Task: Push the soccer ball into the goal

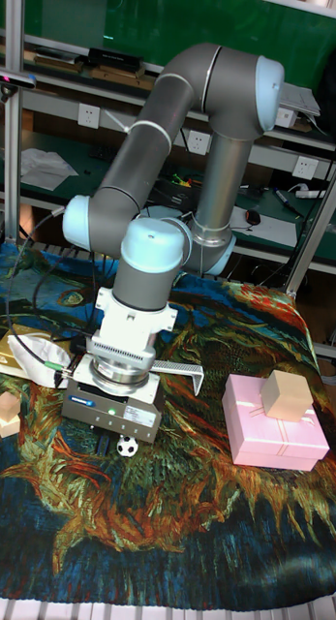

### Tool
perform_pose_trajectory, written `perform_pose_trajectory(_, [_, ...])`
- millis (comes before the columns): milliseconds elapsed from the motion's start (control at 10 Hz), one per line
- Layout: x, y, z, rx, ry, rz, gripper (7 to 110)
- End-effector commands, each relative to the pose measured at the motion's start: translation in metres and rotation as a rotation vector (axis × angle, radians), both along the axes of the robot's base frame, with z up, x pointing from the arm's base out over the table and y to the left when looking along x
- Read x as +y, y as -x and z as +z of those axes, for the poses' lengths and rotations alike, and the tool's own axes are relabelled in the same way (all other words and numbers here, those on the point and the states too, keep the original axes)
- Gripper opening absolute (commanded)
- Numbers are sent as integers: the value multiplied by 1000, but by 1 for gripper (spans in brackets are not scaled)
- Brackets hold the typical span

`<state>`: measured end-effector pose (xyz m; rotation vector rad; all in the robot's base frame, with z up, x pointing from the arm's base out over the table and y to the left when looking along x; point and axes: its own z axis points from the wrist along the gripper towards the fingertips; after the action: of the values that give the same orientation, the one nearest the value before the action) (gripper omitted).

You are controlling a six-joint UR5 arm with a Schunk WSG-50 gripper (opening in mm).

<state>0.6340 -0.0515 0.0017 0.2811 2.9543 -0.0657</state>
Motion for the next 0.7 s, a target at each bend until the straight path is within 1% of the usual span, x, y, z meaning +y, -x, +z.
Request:
perform_pose_trajectory(0, [22, 5, -3, -3, -10, -37, 7])
perform_pose_trajectory(200, [29, 7, 2, 4, -10, -50, 7])
perform_pose_trajectory(400, [42, 11, 8, 14, -19, -68, 7])
perform_pose_trajectory(500, [44, 12, 10, 15, -14, -75, 7])
perform_pose_trajectory(600, [41, 12, 9, 13, -11, -69, 7])
